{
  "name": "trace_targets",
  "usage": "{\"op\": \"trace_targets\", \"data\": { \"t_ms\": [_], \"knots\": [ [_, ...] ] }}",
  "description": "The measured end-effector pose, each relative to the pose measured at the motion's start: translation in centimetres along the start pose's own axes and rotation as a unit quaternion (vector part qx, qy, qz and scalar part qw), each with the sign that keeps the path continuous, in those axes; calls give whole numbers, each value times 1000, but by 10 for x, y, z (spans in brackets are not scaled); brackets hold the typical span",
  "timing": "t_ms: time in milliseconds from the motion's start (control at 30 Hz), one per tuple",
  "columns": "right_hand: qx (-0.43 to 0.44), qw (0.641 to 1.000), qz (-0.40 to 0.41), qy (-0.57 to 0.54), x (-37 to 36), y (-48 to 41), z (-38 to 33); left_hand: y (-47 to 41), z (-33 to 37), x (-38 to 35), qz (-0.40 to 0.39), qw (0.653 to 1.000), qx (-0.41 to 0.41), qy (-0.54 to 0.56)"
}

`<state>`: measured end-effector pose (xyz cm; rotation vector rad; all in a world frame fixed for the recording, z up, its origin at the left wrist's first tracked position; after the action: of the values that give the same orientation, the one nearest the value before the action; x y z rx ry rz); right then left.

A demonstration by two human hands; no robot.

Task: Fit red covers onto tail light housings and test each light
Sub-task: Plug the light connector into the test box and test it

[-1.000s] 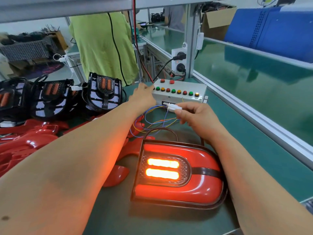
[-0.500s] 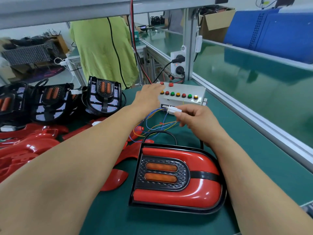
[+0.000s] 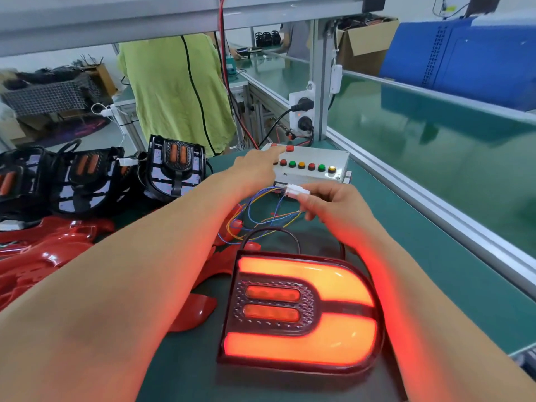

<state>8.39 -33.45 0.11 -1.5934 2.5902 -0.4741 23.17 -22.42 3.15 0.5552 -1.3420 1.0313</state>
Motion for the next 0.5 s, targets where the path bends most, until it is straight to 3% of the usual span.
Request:
{"op": "trace_targets", "data": {
  "t_ms": [133, 500],
  "knots": [
    [-18, 1000, -11, 18, -2, 0, 5, 3, 13, 8, -34, 998, 3, 47],
    [-26, 995, -32, 89, 0, 0, 12, 7, 55, -12, -70, 994, 27, -80]
  ]
}}
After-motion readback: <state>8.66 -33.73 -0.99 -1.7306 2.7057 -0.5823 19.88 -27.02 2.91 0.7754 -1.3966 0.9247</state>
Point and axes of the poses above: each hand's wrist, its own y-axis away from the middle knuckle, its own x-axis out of the back of the hand, z = x × y, the point moved 4 cm from there along -y, towards the middle knuckle, and after that the axes turned 13 degrees about z, right-handed, at the moved point
